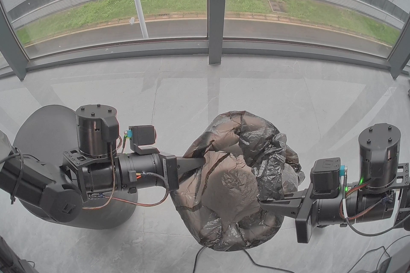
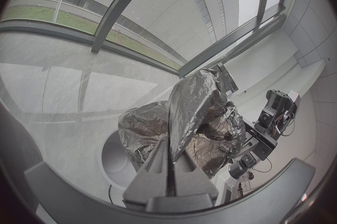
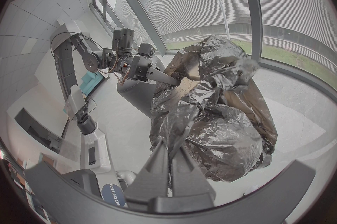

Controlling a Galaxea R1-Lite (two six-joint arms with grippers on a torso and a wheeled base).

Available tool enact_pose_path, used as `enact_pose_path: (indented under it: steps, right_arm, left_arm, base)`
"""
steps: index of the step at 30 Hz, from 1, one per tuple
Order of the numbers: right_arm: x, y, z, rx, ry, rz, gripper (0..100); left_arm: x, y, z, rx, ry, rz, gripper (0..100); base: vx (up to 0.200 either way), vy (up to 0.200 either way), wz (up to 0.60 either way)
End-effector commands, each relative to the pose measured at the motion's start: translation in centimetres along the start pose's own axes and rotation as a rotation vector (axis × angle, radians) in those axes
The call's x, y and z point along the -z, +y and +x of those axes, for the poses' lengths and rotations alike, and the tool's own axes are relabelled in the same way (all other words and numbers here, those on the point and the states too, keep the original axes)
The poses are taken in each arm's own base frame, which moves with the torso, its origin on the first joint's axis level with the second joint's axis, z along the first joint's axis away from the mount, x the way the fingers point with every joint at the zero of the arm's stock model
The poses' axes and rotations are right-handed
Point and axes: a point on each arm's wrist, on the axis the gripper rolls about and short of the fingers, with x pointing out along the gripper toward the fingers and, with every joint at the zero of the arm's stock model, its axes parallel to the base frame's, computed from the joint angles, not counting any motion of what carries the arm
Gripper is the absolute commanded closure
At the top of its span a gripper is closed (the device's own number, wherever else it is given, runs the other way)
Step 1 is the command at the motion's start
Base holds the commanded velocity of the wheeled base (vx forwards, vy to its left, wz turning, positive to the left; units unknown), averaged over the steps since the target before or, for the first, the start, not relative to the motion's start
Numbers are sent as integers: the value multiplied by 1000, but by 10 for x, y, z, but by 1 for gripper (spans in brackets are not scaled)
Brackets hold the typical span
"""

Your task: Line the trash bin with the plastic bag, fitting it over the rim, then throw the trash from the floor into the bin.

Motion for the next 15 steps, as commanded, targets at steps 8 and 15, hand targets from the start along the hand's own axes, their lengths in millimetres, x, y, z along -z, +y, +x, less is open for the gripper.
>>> enact_pose_path:
  steps: [8,15]
  right_arm:
    - [16,-2,3,-4,62,30,100]
    - [22,-10,20,1,108,98,100]
  left_arm:
    - [20,5,0,-6,46,-8,100]
    - [41,11,5,-17,120,-42,100]
  base:
    - [-100,0,0]
    - [0,0,0]
